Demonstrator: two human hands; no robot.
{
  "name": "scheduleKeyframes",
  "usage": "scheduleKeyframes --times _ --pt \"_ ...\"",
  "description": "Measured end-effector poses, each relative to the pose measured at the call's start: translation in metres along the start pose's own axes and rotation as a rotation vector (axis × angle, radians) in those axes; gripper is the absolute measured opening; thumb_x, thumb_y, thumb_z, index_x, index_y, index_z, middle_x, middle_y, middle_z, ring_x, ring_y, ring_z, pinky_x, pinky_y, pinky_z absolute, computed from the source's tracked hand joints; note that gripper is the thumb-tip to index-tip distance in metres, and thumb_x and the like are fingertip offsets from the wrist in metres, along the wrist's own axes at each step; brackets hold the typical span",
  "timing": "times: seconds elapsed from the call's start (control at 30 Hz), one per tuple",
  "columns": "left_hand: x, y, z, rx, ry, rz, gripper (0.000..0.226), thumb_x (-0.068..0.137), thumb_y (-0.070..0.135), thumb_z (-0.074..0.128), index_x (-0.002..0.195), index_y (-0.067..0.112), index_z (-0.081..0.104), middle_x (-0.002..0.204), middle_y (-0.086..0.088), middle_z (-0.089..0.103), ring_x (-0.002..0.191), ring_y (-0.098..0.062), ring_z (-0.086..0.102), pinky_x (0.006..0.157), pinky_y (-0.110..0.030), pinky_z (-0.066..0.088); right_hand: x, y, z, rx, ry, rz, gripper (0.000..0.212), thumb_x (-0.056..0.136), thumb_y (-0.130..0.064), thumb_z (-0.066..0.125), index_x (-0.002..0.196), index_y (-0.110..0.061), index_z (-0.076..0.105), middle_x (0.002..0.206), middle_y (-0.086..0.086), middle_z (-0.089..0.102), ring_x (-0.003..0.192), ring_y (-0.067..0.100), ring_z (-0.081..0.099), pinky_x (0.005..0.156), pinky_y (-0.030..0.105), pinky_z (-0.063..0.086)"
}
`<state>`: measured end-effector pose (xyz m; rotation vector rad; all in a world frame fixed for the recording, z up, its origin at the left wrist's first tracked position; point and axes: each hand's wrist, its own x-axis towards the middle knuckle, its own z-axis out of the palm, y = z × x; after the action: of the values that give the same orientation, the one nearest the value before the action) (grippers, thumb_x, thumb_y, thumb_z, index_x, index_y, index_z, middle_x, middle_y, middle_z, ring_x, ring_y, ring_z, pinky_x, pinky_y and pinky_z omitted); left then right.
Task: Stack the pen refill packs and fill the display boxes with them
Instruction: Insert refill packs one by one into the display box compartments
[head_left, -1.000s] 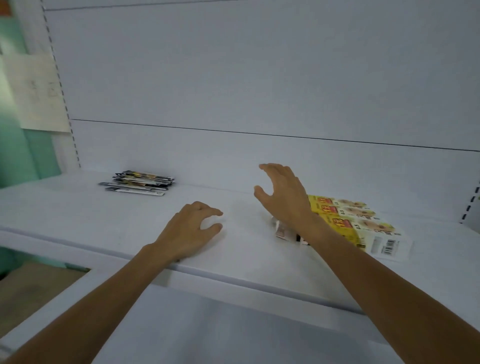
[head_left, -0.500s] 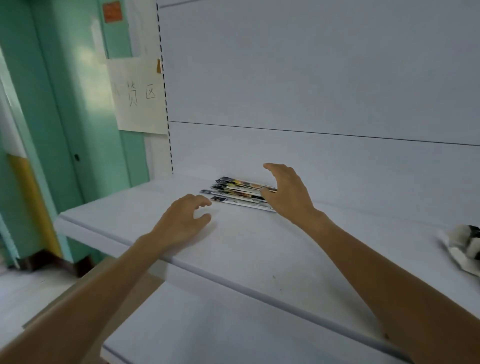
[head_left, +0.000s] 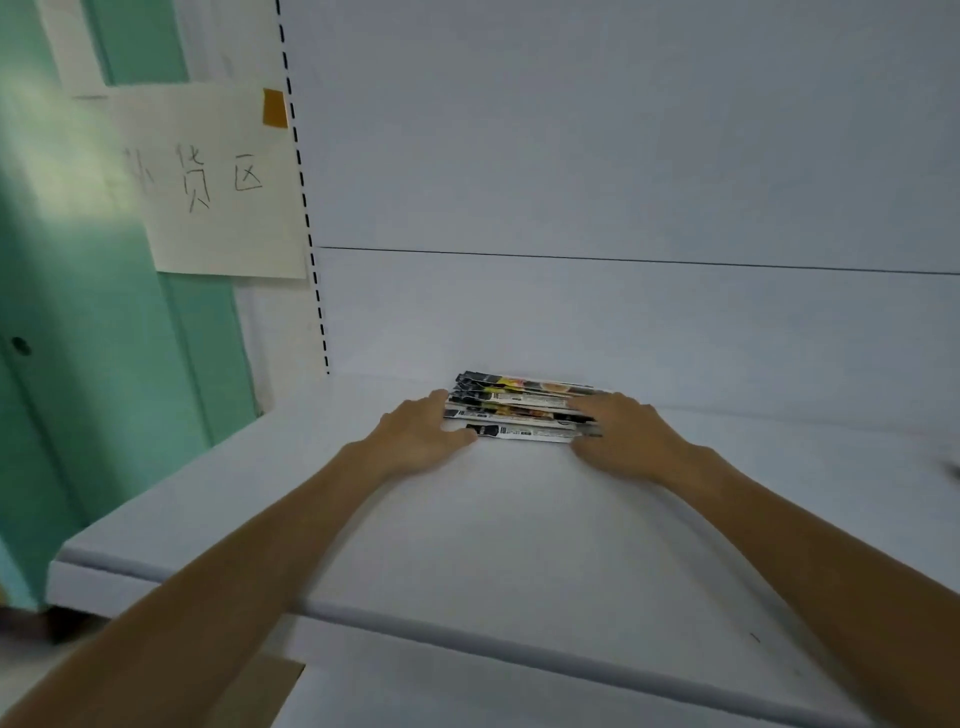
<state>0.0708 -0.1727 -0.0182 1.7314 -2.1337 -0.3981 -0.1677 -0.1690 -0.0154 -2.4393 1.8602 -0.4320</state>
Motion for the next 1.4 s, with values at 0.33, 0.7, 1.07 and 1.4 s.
scheduleKeyframes --times 0.33,0.7,1.07,1.4 --pt "0.01 -0.005 0.017 -0.211 0.191 0.191 0.056 0.08 0.022 0.067 0.13 0.021 0.042 0.112 0.006 0.06 0.1 -0.011 0.053 0.084 -0.022 0.039 -0.003 -0.004 0.02 -0.082 0.246 -0.22 0.024 0.077 -0.003 0.056 0.098 -0.01 0.065 0.103 0.006 0.059 0.1 0.025 0.054 0.072 0.024 0.033" --pt "0.013 -0.009 0.018 -0.006 0.246 0.129 0.054 0.083 0.036 0.062 0.131 0.02 0.044 0.127 -0.004 0.046 0.119 -0.022 0.043 0.097 -0.033 0.035 -0.006 0.002 0.01 -0.257 0.375 0.137 0.03 0.078 -0.003 0.053 0.105 -0.014 0.055 0.105 0.003 0.054 0.103 0.023 0.047 0.08 0.032 0.032" --pt "0.01 -0.012 0.009 0.02 0.161 0.127 0.029 0.085 0.041 0.061 0.109 0.026 0.065 0.11 0.006 0.06 0.1 -0.014 0.051 0.092 -0.032 0.036 -0.01 -0.011 0.01 -0.131 0.548 -0.007 0.015 0.082 -0.016 0.066 0.086 -0.007 0.055 0.086 0.005 0.055 0.08 0.023 0.049 0.067 0.029 0.031" --pt "0.011 0.001 0.016 0.089 0.19 0.279 0.036 0.083 0.051 0.059 0.106 0.023 0.062 0.098 0.008 0.061 0.092 -0.013 0.054 0.078 -0.027 0.033 -0.002 -0.001 0.009 -0.162 0.497 0.191 0.006 0.085 -0.012 0.058 0.089 -0.011 0.054 0.091 0.002 0.057 0.089 0.022 0.047 0.073 0.028 0.029"
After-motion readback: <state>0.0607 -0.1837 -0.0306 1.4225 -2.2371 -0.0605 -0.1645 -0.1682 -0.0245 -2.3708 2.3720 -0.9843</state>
